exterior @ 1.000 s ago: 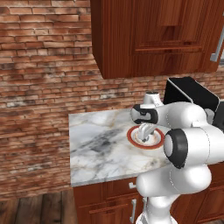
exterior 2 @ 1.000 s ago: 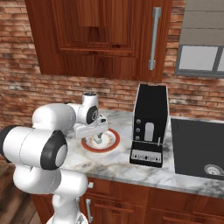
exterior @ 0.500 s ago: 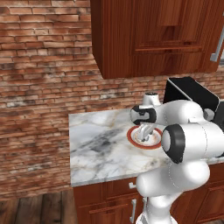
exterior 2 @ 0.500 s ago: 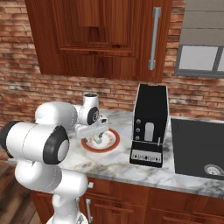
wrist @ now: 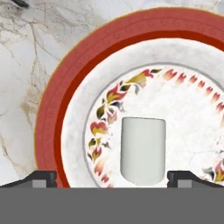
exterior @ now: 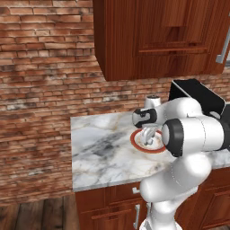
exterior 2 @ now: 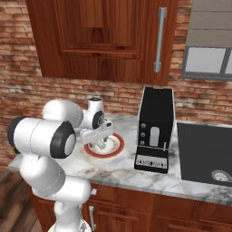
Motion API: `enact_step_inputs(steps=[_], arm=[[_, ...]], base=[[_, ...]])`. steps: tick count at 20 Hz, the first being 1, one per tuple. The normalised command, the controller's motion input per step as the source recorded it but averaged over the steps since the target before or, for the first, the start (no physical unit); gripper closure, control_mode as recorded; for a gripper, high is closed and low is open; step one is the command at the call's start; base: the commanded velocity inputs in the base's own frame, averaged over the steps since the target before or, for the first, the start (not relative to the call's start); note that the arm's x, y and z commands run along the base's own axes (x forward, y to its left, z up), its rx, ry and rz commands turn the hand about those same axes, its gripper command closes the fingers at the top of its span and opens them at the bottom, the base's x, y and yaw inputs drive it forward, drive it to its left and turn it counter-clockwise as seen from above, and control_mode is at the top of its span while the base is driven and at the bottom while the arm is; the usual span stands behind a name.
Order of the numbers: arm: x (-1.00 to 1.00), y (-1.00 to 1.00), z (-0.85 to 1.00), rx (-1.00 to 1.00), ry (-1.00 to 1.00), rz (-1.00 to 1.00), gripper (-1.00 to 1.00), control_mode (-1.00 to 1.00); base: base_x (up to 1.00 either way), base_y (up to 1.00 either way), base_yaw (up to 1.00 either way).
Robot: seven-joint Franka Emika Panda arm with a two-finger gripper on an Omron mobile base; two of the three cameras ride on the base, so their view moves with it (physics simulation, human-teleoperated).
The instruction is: Pick up the marshmallow and place it in the cup of hot chocolate on the dining counter.
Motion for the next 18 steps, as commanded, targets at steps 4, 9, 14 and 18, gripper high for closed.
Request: enact_step_inputs(steps=[4,9,14,18], arm=[[0.02,-0.03,-0.17,0.00,0.00,0.04,-1.00,-1.00],[0.14,-0.02,-0.18,0.00,0.00,0.05,-1.00,-1.00],[0.16,0.00,-0.13,0.00,0.00,0.05,-1.00,-1.00],[0.17,-0.01,-0.05,0.00,0.00,0.05,-1.00,-1.00]], base=[[0.00,0.00,0.00],[0.00,0.00,0.00],[0.00,0.00,0.00],[0.00,0.00,0.00]])
